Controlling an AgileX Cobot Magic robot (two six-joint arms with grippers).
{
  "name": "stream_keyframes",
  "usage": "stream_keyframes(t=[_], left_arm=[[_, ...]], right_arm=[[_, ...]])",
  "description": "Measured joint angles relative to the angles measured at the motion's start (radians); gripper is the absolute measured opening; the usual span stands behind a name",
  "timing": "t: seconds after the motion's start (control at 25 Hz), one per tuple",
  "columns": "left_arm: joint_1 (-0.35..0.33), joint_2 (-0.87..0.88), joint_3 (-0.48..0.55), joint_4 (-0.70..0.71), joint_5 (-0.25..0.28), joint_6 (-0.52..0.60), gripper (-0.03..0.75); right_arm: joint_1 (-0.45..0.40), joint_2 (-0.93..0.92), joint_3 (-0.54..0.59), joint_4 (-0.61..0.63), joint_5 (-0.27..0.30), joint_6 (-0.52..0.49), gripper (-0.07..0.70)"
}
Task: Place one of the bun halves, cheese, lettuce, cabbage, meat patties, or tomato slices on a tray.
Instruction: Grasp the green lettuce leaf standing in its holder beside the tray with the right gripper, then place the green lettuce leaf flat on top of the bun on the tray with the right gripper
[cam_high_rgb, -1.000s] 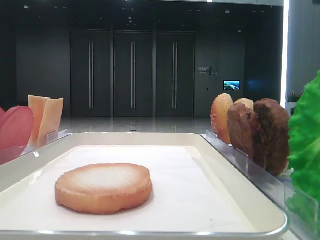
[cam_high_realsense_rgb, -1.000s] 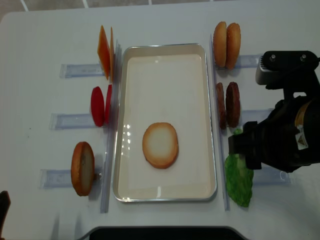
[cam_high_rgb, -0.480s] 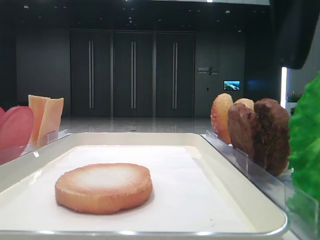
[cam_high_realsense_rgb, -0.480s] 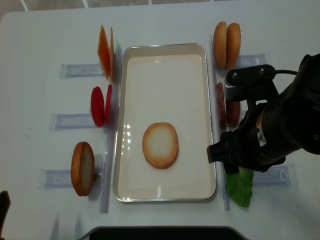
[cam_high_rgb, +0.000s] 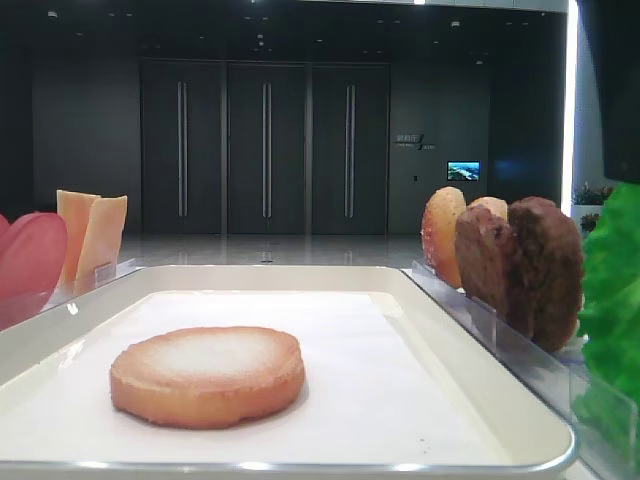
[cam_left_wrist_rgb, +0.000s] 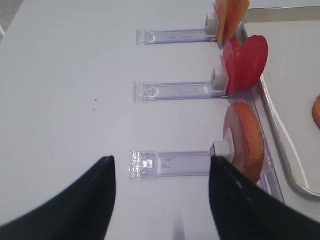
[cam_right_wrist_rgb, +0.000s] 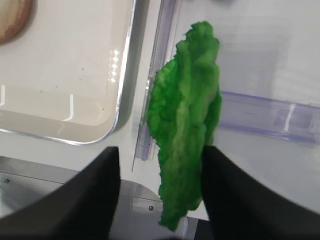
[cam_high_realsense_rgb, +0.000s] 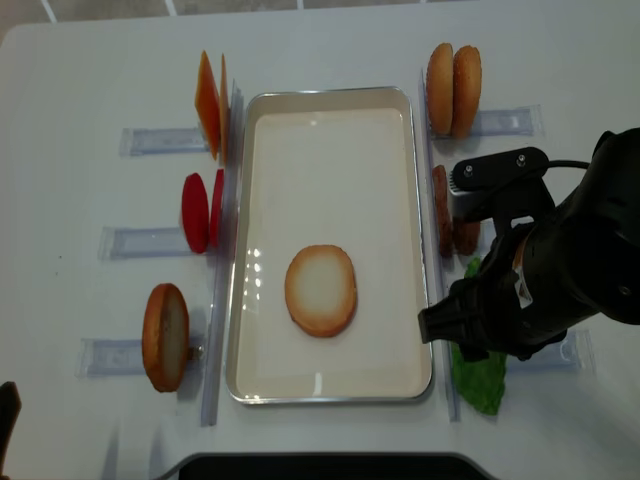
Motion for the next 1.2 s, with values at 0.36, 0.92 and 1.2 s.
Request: stream_keyframes(t=[0.36, 0.92, 1.2], left_arm=[[0.0, 0.0, 0.0, 0.0, 0.0, 0.0, 0.454], [0.0, 0.0, 0.0, 0.0, 0.0, 0.0, 0.454], [0.0, 0.0, 0.0, 0.0, 0.0, 0.0, 0.454]], right_arm=[[-0.001, 0.0, 0.008, -0.01, -0.016, 0.0, 0.232], [-0.001, 0.0, -0.028, -0.032, 0.058, 0.0, 0.013], [-0.001, -0.035, -0.14, -0.015, 0.153, 0.0, 0.013]])
